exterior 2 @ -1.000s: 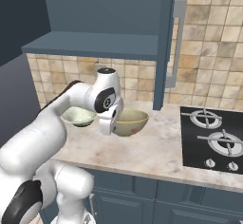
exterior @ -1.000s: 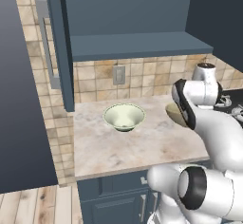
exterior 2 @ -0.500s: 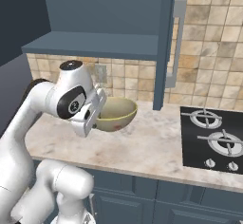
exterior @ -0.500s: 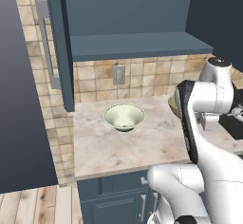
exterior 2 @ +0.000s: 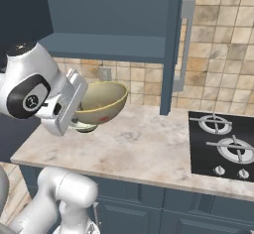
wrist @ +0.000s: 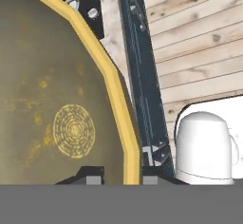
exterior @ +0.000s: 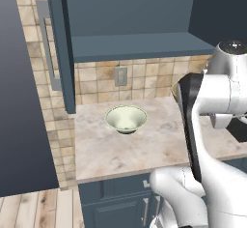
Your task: Open the cabinet. Pick the bowls from the counter and place them in the cabinet. Then close the cabinet.
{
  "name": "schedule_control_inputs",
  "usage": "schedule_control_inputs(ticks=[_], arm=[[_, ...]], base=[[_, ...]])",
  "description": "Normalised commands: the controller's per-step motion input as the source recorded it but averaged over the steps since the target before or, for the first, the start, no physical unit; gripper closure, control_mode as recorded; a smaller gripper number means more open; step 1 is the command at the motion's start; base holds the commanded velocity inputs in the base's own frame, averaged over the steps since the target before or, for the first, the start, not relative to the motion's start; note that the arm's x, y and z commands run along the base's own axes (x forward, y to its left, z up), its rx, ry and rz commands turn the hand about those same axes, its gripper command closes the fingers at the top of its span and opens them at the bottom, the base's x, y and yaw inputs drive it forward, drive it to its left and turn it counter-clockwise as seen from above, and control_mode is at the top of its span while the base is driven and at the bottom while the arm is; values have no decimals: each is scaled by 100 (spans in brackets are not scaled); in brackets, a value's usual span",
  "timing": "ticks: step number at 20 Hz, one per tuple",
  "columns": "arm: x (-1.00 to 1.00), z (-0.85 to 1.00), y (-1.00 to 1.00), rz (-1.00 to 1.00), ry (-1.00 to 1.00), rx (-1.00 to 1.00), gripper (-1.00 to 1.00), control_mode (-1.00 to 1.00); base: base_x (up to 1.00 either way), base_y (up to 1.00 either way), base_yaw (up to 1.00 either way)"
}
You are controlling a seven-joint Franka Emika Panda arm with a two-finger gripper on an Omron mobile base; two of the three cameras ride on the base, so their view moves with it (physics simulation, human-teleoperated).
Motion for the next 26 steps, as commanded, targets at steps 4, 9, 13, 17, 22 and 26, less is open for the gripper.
schedule_control_inputs(ticks=[4,9,13,17,22,26], arm=[[-24,95,28,0,-8,-11,100,-100],[0,73,6,0,-30,-7,100,-100],[0,48,0,1,-26,0,100,-100],[1,31,0,1,-18,0,100,-100],[17,4,0,2,-7,6,100,-100],[22,0,-1,7,-5,15,100,-100]], base=[[0,0,0],[0,0,0],[0,0,0],[0,0,0],[0,0,0],[0,0,0]])
